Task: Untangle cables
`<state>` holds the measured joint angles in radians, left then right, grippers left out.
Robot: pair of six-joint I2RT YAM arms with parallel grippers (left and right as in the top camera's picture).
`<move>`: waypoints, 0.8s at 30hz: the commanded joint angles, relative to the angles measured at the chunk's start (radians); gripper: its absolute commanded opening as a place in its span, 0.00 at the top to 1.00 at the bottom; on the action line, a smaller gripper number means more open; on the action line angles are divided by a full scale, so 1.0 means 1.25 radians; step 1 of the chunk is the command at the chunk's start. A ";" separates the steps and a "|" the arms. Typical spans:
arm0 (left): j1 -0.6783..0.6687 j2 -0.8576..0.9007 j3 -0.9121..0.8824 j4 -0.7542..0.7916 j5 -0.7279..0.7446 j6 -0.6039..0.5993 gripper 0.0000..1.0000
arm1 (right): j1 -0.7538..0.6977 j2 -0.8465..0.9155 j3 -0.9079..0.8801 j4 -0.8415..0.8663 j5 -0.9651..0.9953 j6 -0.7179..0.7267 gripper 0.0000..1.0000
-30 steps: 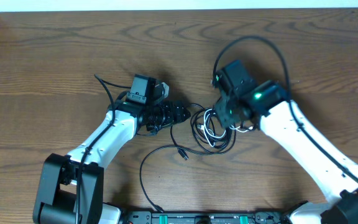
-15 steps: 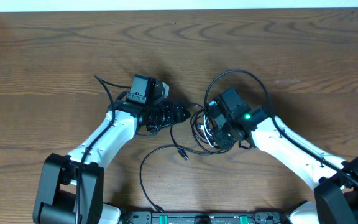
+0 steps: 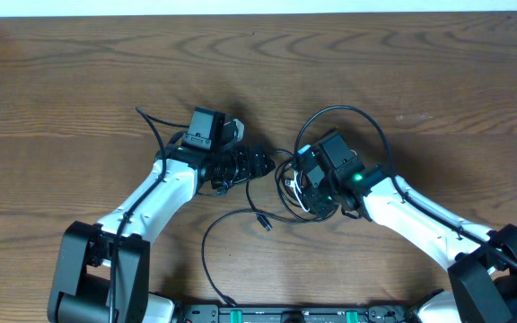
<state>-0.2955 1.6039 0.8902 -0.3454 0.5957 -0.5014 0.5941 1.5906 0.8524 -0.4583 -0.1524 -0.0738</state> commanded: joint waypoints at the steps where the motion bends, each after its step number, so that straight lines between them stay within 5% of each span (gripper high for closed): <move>1: 0.002 0.004 -0.002 -0.004 -0.011 -0.006 0.15 | 0.003 -0.001 -0.031 0.035 -0.021 -0.032 0.65; 13: 0.002 0.004 -0.002 -0.004 -0.026 -0.007 0.15 | 0.004 -0.001 -0.056 0.092 -0.040 -0.061 0.82; 19: 0.002 0.004 -0.002 -0.004 -0.025 -0.007 0.15 | 0.008 -0.001 -0.073 0.110 -0.040 -0.080 0.73; 24: 0.002 0.004 -0.002 -0.004 -0.026 -0.007 0.15 | 0.008 -0.001 -0.085 0.136 -0.040 -0.080 0.79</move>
<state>-0.2955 1.6039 0.8902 -0.3454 0.5732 -0.5014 0.5961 1.5906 0.7586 -0.3027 -0.1909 -0.1596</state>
